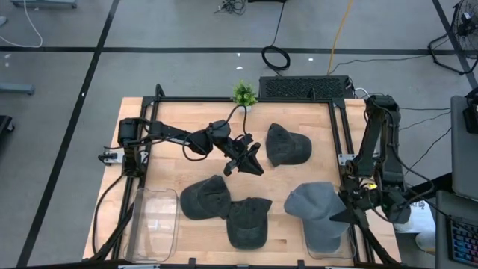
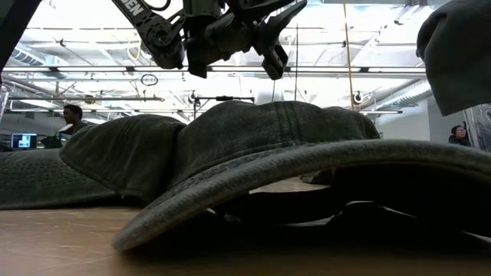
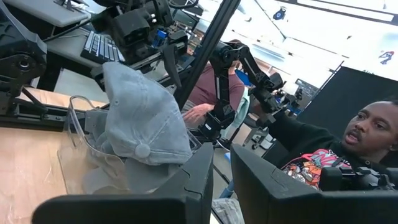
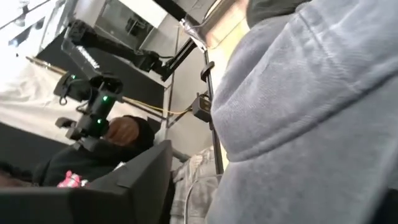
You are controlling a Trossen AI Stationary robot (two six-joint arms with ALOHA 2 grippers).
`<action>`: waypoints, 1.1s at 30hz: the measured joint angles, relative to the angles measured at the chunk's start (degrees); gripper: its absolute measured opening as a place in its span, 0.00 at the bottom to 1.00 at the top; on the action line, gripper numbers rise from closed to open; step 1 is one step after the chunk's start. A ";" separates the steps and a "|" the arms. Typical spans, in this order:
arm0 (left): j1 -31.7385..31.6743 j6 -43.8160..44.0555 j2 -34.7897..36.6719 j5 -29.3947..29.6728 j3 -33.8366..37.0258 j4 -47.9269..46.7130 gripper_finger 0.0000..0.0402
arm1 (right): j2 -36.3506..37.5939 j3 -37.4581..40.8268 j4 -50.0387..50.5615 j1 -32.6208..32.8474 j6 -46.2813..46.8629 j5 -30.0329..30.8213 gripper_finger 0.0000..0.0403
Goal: Pick & Place hat
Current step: Put the gray cap into the right transparent bin
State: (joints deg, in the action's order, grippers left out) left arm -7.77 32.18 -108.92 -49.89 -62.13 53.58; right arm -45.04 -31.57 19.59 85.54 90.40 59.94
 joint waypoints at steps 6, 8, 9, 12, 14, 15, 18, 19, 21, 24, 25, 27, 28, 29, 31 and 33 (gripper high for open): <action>0.00 -0.39 0.00 0.00 0.00 -0.02 0.16 | 2.25 0.72 0.09 -0.06 5.48 -5.44 0.74; 0.00 -0.39 0.00 0.02 0.00 0.00 0.16 | 3.58 0.72 0.10 -0.01 6.35 -7.94 0.74; 0.00 -0.39 0.00 0.03 0.00 -0.01 0.16 | 4.22 0.72 0.48 0.06 6.56 -8.23 0.74; 0.00 -0.39 0.00 0.04 0.00 -0.01 0.16 | 6.62 0.72 4.61 0.03 10.61 -10.66 0.73; 0.00 -0.40 0.00 0.04 0.00 0.00 0.16 | 7.86 0.72 9.87 0.02 16.23 -12.79 0.72; 0.00 -0.42 0.00 0.04 0.00 -0.02 0.16 | 8.50 0.74 12.74 0.02 19.20 -14.04 0.71; 0.00 -0.43 0.00 0.06 0.00 0.00 0.16 | 10.13 0.74 21.01 0.03 28.82 -19.45 0.70; 0.00 -0.44 0.00 0.05 0.00 -0.02 0.16 | 10.64 0.74 23.34 0.04 31.42 -21.48 0.70; 0.00 -0.46 0.00 0.07 0.00 -0.02 0.16 | 12.14 0.76 25.99 0.04 34.55 -24.08 0.69; 0.00 -0.48 0.00 0.08 0.00 -0.02 0.16 | 13.43 0.16 29.04 0.04 35.45 -25.88 0.69; 0.00 -0.49 0.00 0.10 0.00 -0.02 0.16 | 13.32 -0.26 29.89 0.04 35.55 -26.32 0.69; 0.00 -0.52 0.00 0.21 0.00 -0.02 0.16 | 13.26 -0.83 32.01 0.07 35.46 -26.96 0.69; 0.00 -0.52 0.00 0.33 0.00 -0.02 0.16 | 13.27 -1.20 32.33 0.07 34.83 -26.75 0.69; 0.00 -0.52 0.00 0.40 0.00 -0.02 0.16 | 13.25 -1.89 32.27 0.07 34.13 -26.07 0.69; 0.00 -0.55 0.00 0.44 0.00 -0.02 0.16 | 13.27 -3.55 31.98 0.04 33.21 -25.09 0.69; 0.00 -0.90 0.00 0.46 0.00 -0.02 0.16 | 13.27 -5.49 32.45 0.04 32.36 -24.99 0.69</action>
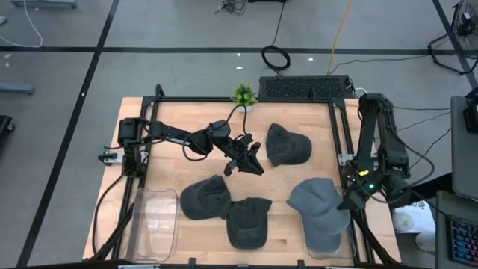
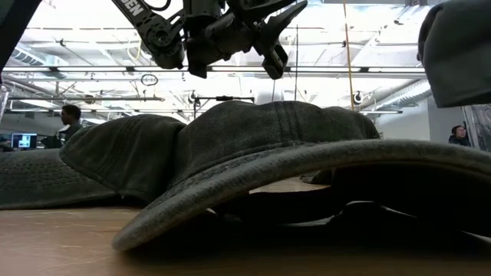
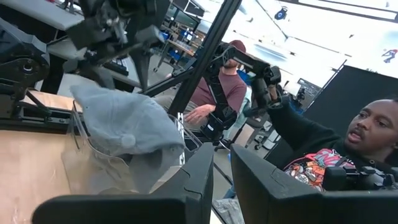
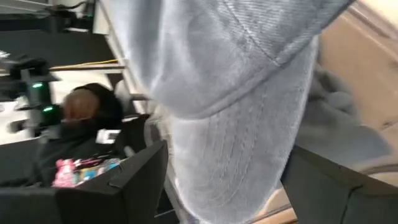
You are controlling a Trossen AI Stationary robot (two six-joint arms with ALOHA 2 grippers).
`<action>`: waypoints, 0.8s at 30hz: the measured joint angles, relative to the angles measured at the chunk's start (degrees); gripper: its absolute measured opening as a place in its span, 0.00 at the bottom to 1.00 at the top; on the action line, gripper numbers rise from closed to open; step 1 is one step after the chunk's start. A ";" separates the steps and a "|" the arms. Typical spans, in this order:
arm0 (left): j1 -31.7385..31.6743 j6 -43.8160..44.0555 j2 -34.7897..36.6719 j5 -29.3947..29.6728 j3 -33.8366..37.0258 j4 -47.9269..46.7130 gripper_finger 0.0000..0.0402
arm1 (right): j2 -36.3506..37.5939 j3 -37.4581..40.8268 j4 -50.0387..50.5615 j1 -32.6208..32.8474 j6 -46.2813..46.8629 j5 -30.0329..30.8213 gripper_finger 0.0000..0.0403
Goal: Pick & Place hat
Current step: Put the gray cap into the right transparent bin
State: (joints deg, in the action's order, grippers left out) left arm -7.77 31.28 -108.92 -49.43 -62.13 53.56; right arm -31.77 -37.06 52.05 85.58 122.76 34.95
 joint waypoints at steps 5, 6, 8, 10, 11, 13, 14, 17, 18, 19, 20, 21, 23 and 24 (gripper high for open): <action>0.00 -0.36 0.00 0.00 0.00 0.00 0.16 | -0.20 -5.33 6.44 0.00 -1.32 1.23 0.69; 0.00 -0.36 0.00 0.00 0.00 0.00 0.16 | -0.36 -6.22 8.91 0.00 -0.14 1.21 0.69; -0.01 -0.36 0.00 0.00 0.00 0.00 0.16 | -0.42 -7.77 14.52 0.00 3.05 1.24 0.69; 0.00 -0.20 0.00 0.00 0.00 -0.01 0.16 | -0.35 -8.68 19.39 0.00 5.75 2.55 0.69; 0.00 -0.12 0.00 -0.02 0.00 0.00 0.16 | -0.35 -8.89 21.29 0.00 6.77 3.67 0.69; -0.01 -0.10 0.00 0.00 0.00 -0.02 0.16 | -0.41 -8.92 24.23 -0.01 7.36 7.52 0.69; 0.00 -0.10 -0.02 -0.01 0.00 -0.02 0.16 | -0.50 -8.92 25.16 -0.09 7.26 10.83 0.69; 0.00 -0.13 0.00 -0.01 0.00 -0.03 0.16 | -1.06 -8.57 25.31 -0.69 0.70 26.66 0.69; 0.00 -0.33 0.00 0.00 0.00 -0.02 0.16 | -1.35 -8.27 23.91 -0.87 -4.10 32.54 0.69; -0.02 -0.67 0.00 0.00 0.00 -0.02 0.16 | -1.70 -7.89 21.48 -0.91 -10.47 38.69 0.69; -0.02 -0.78 0.00 0.00 0.00 -0.02 0.16 | -2.14 -7.24 17.69 -0.99 -17.89 44.43 0.69; -0.02 -0.80 0.00 -0.02 0.00 -0.02 0.16 | -2.62 -6.29 12.99 -0.99 -25.79 49.49 0.69; -0.02 -0.93 -0.01 0.00 0.00 -0.02 0.16 | -3.74 -3.89 1.23 -1.19 -41.26 54.84 0.69; -0.01 -0.97 0.00 -0.01 0.00 -0.02 0.16 | -4.19 -3.04 -3.94 -2.07 -48.92 54.92 0.69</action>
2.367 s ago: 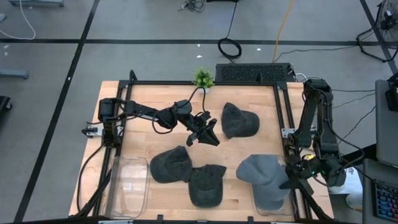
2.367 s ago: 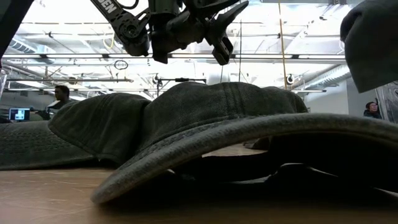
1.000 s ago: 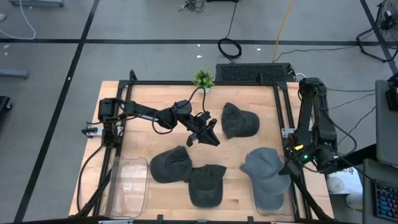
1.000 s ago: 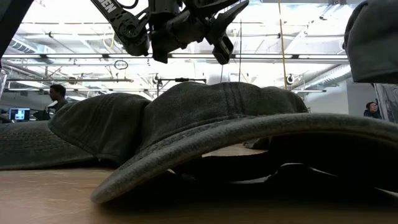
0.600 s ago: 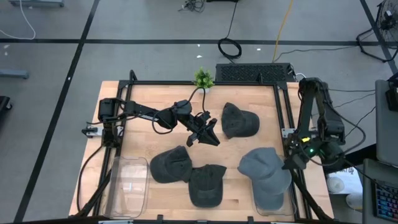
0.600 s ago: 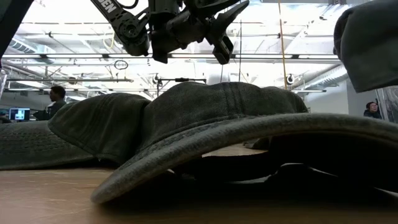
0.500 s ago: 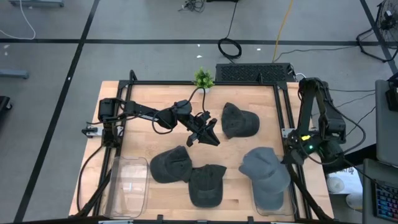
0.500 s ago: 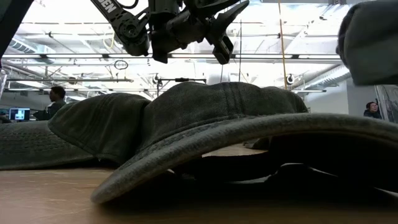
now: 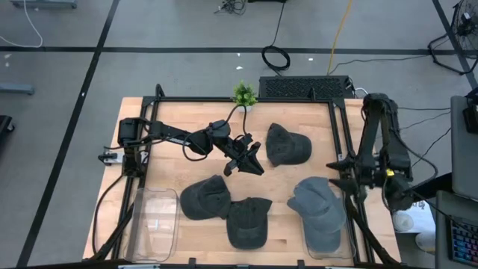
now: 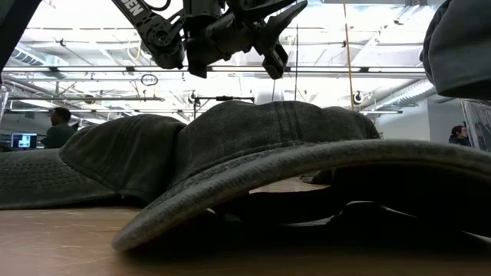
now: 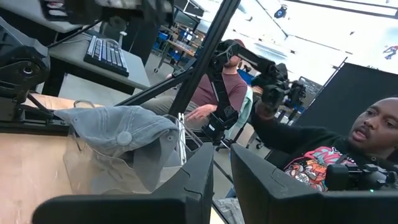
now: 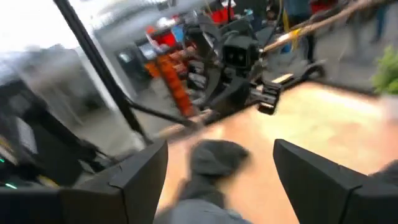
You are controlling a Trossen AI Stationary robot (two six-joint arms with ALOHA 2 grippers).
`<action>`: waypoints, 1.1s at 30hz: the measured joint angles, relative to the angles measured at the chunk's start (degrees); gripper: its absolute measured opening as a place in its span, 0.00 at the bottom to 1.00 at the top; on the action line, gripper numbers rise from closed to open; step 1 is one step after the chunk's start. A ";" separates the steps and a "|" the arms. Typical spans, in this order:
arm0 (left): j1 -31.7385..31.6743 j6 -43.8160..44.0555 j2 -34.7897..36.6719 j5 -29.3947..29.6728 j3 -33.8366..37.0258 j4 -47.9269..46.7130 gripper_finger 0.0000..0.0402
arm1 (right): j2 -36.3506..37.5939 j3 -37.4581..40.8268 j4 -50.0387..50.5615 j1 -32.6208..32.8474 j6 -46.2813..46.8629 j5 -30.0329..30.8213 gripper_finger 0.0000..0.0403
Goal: Pick & Place hat
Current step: Put the gray cap into the right transparent bin
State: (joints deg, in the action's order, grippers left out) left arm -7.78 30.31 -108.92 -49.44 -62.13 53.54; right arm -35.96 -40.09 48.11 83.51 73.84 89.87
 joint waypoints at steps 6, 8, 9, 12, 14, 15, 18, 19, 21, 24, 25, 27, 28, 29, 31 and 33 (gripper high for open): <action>-0.01 -0.03 0.00 -0.01 0.00 -0.25 0.16 | -1.48 5.81 -27.60 -7.63 -30.30 -2.82 0.69; -0.01 -0.05 0.00 0.01 0.00 -1.02 0.16 | -1.64 8.12 -35.17 -9.44 -35.96 -5.45 0.69; -0.01 -0.07 0.00 0.01 0.00 -1.49 0.16 | -1.88 9.29 -39.31 -10.51 -37.81 -5.91 0.69; 0.03 -0.43 -0.01 0.03 0.00 -2.51 0.16 | -2.04 12.79 -49.24 -12.91 -43.84 -7.67 0.69; 0.08 -1.38 0.00 0.20 0.00 -3.49 0.16 | -2.09 14.19 -55.97 -15.08 -51.88 -15.24 0.69; 0.08 -1.73 -0.01 0.35 0.00 -3.99 0.16 | -2.46 14.84 -59.90 -16.46 -56.20 -19.72 0.69; 0.08 -1.80 -0.02 1.52 0.00 -4.17 0.16 | -4.56 14.41 -70.05 -19.68 -69.46 -30.28 0.68; 0.08 -1.90 -0.02 1.77 0.00 -4.15 0.16 | -5.55 13.01 -70.10 -20.34 -73.37 -31.33 0.68; 0.08 -1.73 -0.02 1.93 0.00 -4.19 0.16 | -7.64 8.90 -64.69 -21.39 -76.88 -31.47 0.66; 0.08 -1.71 -0.02 1.91 0.00 -4.34 0.16 | -10.93 0.67 -46.34 -23.42 -69.19 -34.16 0.64; 0.08 -1.71 -0.02 1.91 0.00 -4.50 0.16 | -12.29 -2.60 -38.90 -24.22 -64.40 -34.95 0.63; 0.10 -1.69 -0.02 1.93 0.00 -5.26 0.16 | -15.91 -8.80 -22.50 -25.84 -53.92 -37.47 0.62; 0.14 -1.69 -0.02 1.93 0.00 -5.59 0.16 | -18.03 -11.53 -15.02 -26.85 -48.66 -39.61 0.61; 0.14 -1.67 -0.02 1.93 0.00 -6.02 0.16 | -20.24 -14.05 -8.46 -28.00 -43.84 -42.17 0.60; 0.18 -1.63 -0.02 1.93 0.00 -6.99 0.16 | -24.33 -18.33 2.05 -30.90 -35.35 -48.89 0.59; 0.41 -1.51 -0.02 1.96 0.00 -7.21 0.16 | -27.56 -21.26 9.13 -33.65 -27.95 -57.62 0.58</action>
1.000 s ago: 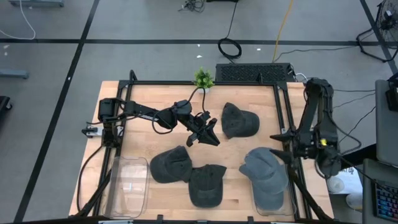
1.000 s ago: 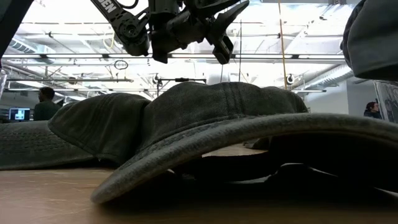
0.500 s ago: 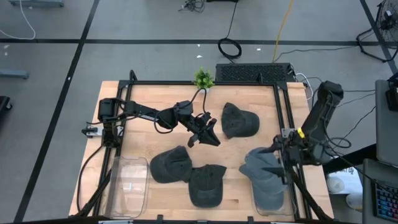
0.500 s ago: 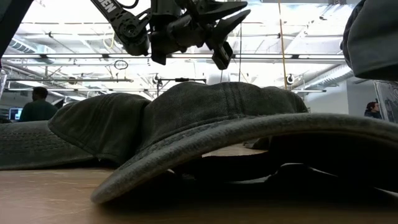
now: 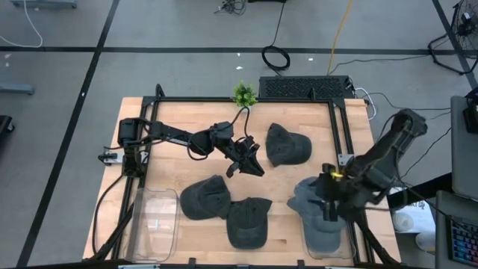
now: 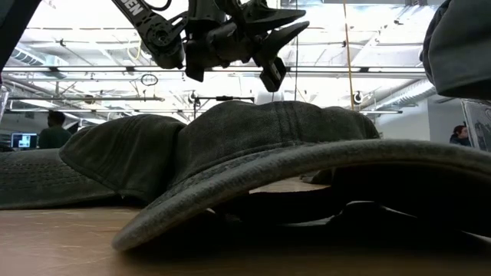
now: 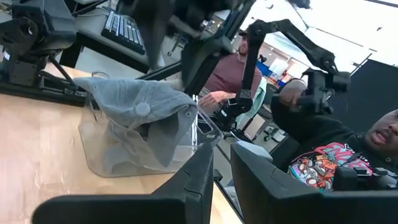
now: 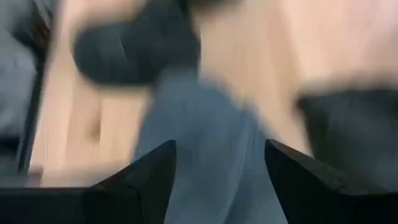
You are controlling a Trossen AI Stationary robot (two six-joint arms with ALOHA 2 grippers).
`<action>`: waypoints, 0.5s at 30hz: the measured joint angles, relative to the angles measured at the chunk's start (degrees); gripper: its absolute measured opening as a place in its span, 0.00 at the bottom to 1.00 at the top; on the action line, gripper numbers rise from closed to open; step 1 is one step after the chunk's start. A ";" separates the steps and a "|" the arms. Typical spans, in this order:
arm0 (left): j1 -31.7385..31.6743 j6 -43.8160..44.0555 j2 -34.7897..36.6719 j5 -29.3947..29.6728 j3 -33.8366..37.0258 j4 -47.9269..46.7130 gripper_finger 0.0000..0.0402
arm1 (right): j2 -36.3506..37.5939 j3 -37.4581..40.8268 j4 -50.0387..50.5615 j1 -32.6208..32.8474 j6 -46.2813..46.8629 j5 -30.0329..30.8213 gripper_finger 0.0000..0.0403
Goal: Pick & Place hat
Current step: Put the gray cap into the right transparent bin
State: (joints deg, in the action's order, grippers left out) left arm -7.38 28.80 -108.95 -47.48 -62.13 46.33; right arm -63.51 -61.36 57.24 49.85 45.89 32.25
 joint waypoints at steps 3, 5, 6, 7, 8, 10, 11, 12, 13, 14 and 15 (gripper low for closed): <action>0.50 -0.08 0.00 0.02 0.00 0.08 0.16 | -3.81 -1.89 7.66 -4.24 6.98 -12.83 0.57; 0.76 -0.36 0.00 0.01 0.00 0.08 0.16 | -4.89 -2.00 9.51 -6.67 9.48 -19.15 0.56; 0.86 -0.41 0.00 -0.01 0.00 0.16 0.16 | -5.19 -1.89 9.48 -7.70 10.34 -21.22 0.56; 0.91 -0.39 0.00 -0.01 0.00 0.23 0.16 | -5.35 -1.73 9.49 -8.64 11.03 -23.30 0.56; 1.03 -0.35 0.00 0.01 0.00 0.23 0.16 | -5.63 -1.69 9.61 -9.48 11.66 -24.59 0.56; 1.03 -0.26 0.00 0.01 0.00 0.19 0.16 | -5.82 -1.69 9.69 -11.05 13.45 -26.43 0.55; 1.03 -0.27 0.00 0.01 0.00 0.19 0.16 | -5.74 -1.69 9.63 -11.65 14.23 -26.94 0.54; 1.03 -0.28 0.00 0.01 0.00 0.21 0.16 | -5.70 -1.69 9.51 -12.01 14.30 -27.62 0.52; 1.03 -0.28 0.00 0.01 0.00 0.21 0.16 | -5.70 -1.69 9.54 -12.19 13.88 -27.91 0.50; 0.98 -0.28 0.00 0.01 0.00 0.19 0.16 | -5.73 -1.68 9.52 -12.28 12.80 -27.96 0.46; 0.98 -0.28 0.00 0.01 0.00 0.19 0.16 | -5.74 -1.67 9.49 -12.29 11.72 -28.06 0.41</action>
State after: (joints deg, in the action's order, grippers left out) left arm -6.39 28.51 -108.95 -47.46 -62.13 46.52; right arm -69.25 -63.02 66.73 37.56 57.60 4.19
